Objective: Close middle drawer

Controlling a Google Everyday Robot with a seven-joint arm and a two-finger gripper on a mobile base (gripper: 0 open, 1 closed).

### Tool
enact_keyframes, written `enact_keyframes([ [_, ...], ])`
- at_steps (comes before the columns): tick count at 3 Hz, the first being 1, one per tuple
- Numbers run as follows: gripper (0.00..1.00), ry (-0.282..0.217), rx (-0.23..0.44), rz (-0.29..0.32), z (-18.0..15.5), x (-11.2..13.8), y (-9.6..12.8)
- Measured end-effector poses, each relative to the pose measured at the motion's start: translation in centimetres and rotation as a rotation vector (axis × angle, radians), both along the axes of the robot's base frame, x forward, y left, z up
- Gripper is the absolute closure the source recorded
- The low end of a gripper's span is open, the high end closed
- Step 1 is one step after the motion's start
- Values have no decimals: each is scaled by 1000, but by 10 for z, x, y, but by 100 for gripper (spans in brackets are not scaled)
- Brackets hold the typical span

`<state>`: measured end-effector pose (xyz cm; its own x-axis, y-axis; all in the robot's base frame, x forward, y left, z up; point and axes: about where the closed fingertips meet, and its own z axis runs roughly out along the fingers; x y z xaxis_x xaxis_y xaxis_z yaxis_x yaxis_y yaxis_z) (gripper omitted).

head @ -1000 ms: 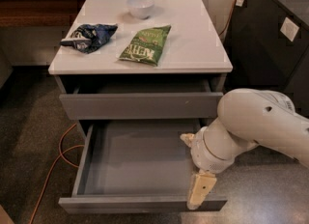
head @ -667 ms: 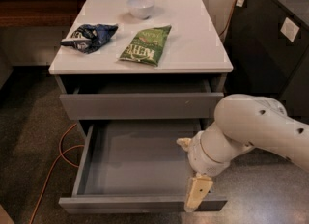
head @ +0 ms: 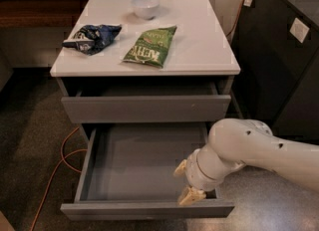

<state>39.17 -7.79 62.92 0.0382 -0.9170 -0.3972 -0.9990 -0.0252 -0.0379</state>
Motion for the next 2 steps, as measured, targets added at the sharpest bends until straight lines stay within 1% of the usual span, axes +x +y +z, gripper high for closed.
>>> enact_keyframes([
  [1, 64, 1, 21, 25, -32, -1, 4],
  [2, 86, 16, 18, 72, -63, -7, 12],
])
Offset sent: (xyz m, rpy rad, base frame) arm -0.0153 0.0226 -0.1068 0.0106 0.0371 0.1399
